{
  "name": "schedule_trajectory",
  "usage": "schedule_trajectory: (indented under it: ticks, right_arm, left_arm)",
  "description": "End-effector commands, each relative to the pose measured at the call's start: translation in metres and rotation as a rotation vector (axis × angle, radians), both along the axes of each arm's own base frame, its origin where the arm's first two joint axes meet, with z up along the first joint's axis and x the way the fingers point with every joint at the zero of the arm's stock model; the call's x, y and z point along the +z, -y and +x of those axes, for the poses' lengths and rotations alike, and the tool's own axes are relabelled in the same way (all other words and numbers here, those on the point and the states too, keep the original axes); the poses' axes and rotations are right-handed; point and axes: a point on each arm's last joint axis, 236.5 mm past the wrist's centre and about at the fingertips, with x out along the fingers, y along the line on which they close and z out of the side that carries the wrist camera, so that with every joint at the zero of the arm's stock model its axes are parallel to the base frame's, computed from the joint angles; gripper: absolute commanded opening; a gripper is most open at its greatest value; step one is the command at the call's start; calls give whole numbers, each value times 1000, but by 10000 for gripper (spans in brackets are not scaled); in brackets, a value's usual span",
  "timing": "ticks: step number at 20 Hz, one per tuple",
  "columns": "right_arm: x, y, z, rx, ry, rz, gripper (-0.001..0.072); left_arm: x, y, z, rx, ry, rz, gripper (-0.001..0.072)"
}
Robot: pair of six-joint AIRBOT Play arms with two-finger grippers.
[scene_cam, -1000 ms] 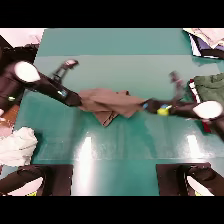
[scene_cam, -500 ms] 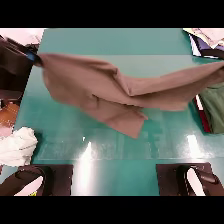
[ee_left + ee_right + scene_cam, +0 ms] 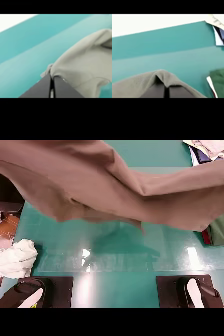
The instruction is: Fold the shirts.
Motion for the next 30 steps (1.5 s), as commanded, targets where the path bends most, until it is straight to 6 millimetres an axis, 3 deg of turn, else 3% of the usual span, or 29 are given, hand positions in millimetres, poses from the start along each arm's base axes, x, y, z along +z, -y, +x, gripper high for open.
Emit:
schedule_trajectory:
  ticks: [1,3,7,10,12,14,16,18,20,21,23,27,30]
  right_arm:
    - [-19,-1,8,42,-144,50,17]
    - [-60,-7,29,123,-298,116,17]
    - [-179,-53,76,332,-646,223,18]
    - [-270,-66,109,332,-810,168,19]
    - [-310,-74,123,332,-872,193,19]
    - [-336,-77,132,329,-921,220,20]
    - [-351,-77,138,323,-950,237,20]
    - [-355,-68,149,293,-930,248,21]
    - [-344,-55,162,258,-871,263,24]
    - [-335,-48,168,243,-843,276,75]
    - [-319,-34,170,228,-828,276,557]
    - [-293,-20,165,228,-830,273,580]
    - [-287,-23,161,243,-837,264,579]
  left_arm:
    - [1,1,-6,-7,8,-14,22]
    - [-48,-1,26,23,-128,36,22]
    - [-196,7,86,9,-498,166,22]
    - [-303,9,115,-15,-707,251,23]
    - [-354,0,131,18,-797,306,23]
    - [-385,-8,152,66,-834,342,23]
    - [-403,-21,172,133,-828,373,48]
    - [-408,-44,189,225,-789,421,517]
    - [-405,-69,197,299,-781,402,502]
    - [-405,-82,198,331,-793,377,502]
    - [-405,-102,199,408,-832,253,502]
    - [-403,-129,207,473,-883,-70,502]
    - [-428,-138,191,490,-984,-276,502]
